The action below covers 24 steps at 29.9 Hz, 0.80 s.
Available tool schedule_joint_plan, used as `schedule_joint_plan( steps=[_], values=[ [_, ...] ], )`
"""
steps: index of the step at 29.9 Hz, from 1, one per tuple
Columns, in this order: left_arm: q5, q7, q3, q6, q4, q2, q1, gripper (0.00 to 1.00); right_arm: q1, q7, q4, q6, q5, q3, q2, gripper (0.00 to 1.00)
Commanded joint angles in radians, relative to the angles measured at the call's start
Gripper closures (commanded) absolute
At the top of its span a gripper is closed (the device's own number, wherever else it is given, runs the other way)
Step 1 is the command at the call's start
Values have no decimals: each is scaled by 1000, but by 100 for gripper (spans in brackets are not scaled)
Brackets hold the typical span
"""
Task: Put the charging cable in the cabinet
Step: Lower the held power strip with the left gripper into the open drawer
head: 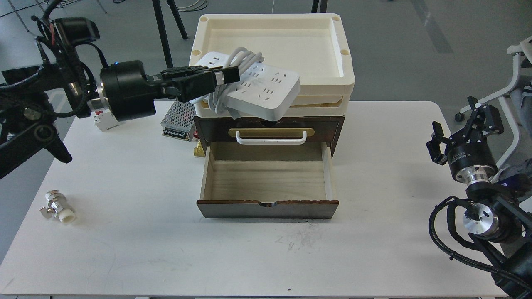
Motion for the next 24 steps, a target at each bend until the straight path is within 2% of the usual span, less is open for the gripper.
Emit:
schedule_joint_plan(
  steps=[1, 9, 19, 24],
  values=[
    [62, 0, 40, 3, 5, -75, 5, 92, 0, 0, 0, 0, 0, 0, 0, 3],
    [185, 0, 127, 18, 22, -166, 15, 92, 0, 0, 0, 0, -2, -1, 0, 3],
    [216, 0, 161, 63, 201, -250, 46, 92, 0, 0, 0, 0, -2, -1, 0, 3],
    [216, 0, 161, 86, 216, -266, 84, 92, 0, 0, 0, 0, -2, -1, 0, 3]
  ],
)
